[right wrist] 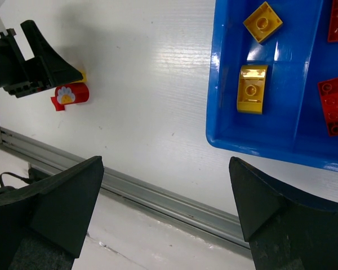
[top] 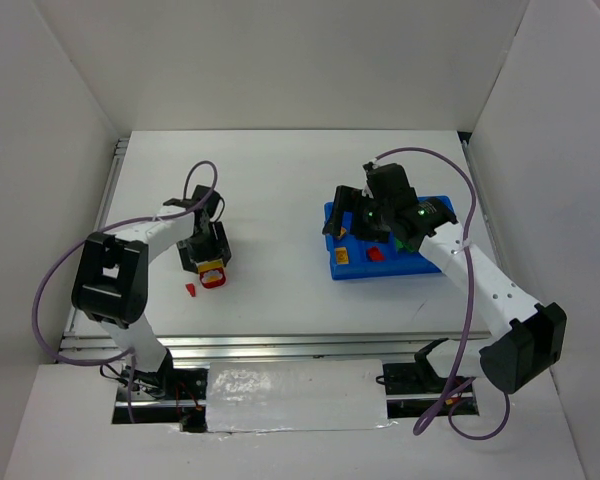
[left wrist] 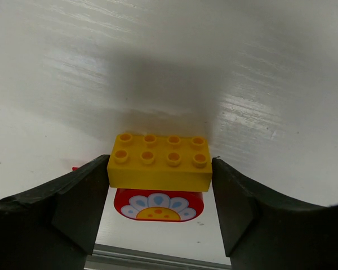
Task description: Sort the legos into containers by color
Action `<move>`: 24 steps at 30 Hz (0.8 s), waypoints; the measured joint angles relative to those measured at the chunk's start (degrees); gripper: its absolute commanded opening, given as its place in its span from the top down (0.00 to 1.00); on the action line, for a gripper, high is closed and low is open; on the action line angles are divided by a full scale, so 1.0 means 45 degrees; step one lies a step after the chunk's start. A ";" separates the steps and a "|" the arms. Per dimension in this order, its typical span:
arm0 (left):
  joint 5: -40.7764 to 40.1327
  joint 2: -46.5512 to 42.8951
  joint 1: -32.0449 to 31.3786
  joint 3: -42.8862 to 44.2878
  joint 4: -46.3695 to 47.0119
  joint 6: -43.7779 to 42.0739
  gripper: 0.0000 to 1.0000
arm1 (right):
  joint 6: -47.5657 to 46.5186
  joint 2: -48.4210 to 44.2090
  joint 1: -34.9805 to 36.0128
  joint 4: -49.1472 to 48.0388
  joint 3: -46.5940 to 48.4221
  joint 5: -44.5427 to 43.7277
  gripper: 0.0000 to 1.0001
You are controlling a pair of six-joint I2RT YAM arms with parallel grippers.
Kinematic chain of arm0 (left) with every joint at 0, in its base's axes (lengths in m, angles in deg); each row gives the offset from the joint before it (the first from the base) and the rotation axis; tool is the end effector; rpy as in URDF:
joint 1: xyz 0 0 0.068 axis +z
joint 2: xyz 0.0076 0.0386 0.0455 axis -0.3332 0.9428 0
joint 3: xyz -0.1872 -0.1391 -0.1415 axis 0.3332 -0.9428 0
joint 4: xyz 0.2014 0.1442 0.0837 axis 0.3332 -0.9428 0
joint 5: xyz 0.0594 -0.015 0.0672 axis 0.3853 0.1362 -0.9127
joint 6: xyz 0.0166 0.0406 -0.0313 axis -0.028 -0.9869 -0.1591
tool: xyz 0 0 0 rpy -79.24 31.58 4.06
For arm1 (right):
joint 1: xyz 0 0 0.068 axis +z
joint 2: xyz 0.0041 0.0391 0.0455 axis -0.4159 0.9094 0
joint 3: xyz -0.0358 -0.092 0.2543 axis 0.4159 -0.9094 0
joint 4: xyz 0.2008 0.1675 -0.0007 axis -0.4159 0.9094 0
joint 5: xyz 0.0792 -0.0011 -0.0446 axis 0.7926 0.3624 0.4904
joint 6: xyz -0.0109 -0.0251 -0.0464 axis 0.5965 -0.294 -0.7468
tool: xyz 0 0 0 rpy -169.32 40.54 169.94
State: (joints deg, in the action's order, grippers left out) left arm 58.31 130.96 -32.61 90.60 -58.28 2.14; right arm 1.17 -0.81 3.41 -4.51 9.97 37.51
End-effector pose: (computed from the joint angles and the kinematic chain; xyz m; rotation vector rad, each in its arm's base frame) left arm 0.3166 -0.0684 0.1790 -0.6309 2.7613 0.0313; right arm 0.2369 0.1304 0.3356 0.0169 2.4478 0.6185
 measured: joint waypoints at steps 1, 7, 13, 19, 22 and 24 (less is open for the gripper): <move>0.0024 0.0019 0.0000 -0.0073 0.0073 -0.0015 0.19 | 0.0000 0.0000 0.0000 0.0000 0.0000 0.0000 0.00; 0.0044 0.0335 0.0000 -0.0112 0.0296 -0.0049 0.32 | 0.0053 0.0000 0.0000 0.0000 0.0000 0.0005 0.00; 0.0539 0.0379 0.0005 -0.0073 0.0554 -0.0568 1.00 | 0.0102 0.0005 0.0000 -0.0005 0.0000 0.0010 0.00; 0.2472 0.0131 -0.0243 0.0495 0.1613 -0.1909 1.00 | 0.0248 0.0024 -0.0981 -0.0355 -0.0010 0.1452 0.00; 0.3929 -0.0675 -0.1035 0.0913 0.2671 -0.2817 1.00 | 0.1069 -0.0019 -0.2550 -0.1248 -0.0180 0.2715 0.00; 0.4682 -0.1311 -0.1899 0.1234 0.3342 -0.3497 1.00 | 0.1554 0.0010 -0.3084 -0.1481 -0.0160 0.3118 0.00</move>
State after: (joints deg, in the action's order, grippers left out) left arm 79.38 125.06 -41.16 96.15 -43.24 -13.59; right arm 8.17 -0.76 -10.47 -11.18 9.25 51.54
